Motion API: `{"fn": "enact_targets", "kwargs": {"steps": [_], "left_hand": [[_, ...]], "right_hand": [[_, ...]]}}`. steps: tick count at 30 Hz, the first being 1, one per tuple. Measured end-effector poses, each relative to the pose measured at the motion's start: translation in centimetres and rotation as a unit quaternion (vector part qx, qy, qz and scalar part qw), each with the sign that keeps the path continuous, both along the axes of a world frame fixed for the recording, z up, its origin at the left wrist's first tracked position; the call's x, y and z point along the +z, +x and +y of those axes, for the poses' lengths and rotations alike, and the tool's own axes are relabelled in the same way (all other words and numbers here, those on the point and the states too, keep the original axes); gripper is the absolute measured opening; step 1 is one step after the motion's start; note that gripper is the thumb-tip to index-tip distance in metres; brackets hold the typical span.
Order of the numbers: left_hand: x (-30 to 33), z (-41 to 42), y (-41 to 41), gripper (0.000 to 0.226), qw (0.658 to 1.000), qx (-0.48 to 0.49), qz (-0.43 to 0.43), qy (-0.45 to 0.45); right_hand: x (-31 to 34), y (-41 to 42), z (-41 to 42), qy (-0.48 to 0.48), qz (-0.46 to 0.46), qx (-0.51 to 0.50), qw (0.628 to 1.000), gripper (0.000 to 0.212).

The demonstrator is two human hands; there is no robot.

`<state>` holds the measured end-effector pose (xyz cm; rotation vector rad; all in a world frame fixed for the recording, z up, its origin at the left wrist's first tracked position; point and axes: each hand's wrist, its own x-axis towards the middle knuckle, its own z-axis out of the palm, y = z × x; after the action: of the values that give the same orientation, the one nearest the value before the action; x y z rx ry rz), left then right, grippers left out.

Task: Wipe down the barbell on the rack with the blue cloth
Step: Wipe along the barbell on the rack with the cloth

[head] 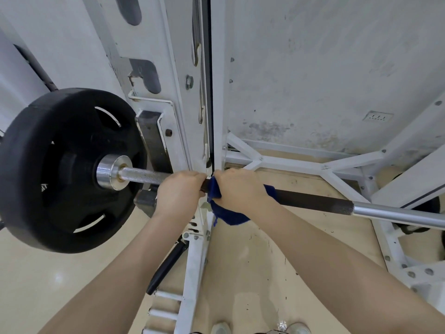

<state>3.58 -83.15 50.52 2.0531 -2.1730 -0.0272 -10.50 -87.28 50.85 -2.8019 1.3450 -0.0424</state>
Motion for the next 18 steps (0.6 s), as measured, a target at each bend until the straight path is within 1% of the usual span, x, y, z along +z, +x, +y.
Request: {"fn": "enact_targets", "kwargs": {"steps": [3,5,7,9,11,12,13,14,15,16,17,18], "left_hand": [[-0.1,0.3,0.1,0.008,1.0,0.001,0.025,-0.007],[0.1,0.4,0.0,0.014,1.0,-0.001,0.03,-0.008],[0.3,0.4,0.0,0.018,0.999,0.002,0.041,-0.015],[0.3,0.4,0.0,0.019,0.999,0.004,0.046,-0.015],[0.3,0.5,-0.1,0.018,0.999,0.002,0.039,-0.019],[0.2,0.5,-0.2,0.018,0.999,0.002,0.036,-0.026],[0.1,0.5,-0.3,0.017,0.999,0.002,0.033,-0.032],[0.0,0.4,-0.3,0.017,0.999,0.002,0.031,-0.035],[-0.1,0.4,-0.3,0.016,0.999,0.003,0.032,-0.034],[-0.1,0.5,-0.3,0.015,0.999,0.004,0.033,-0.03],[-0.1,0.4,-0.3,0.014,0.999,0.003,0.035,-0.03],[-0.2,0.4,-0.3,0.012,0.999,0.002,0.037,-0.029]], "right_hand": [[0.1,-1.0,0.4,0.021,-0.037,-0.006,0.999,0.035],[0.3,-2.4,0.8,0.036,-0.044,-0.027,0.998,0.039],[0.4,-4.1,1.2,0.014,-0.021,-0.046,0.999,0.043],[0.3,-4.9,1.4,-0.012,0.021,-0.056,0.998,0.045],[0.1,-4.4,1.0,-0.005,0.032,-0.075,0.997,0.046],[0.2,-4.1,0.6,0.027,0.031,-0.08,0.996,0.047],[0.4,-3.7,-0.2,0.092,0.021,-0.083,0.992,0.046],[0.7,-3.6,-1.1,0.191,-0.004,-0.091,0.977,0.044],[1.2,-3.8,-2.1,0.314,-0.03,-0.111,0.942,0.043],[1.9,-3.9,-2.9,0.431,-0.043,-0.138,0.891,0.045],[2.4,-4.1,-3.4,0.518,-0.044,-0.165,0.838,0.049],[2.7,-4.3,-3.6,0.563,-0.041,-0.177,0.806,0.052]]}}
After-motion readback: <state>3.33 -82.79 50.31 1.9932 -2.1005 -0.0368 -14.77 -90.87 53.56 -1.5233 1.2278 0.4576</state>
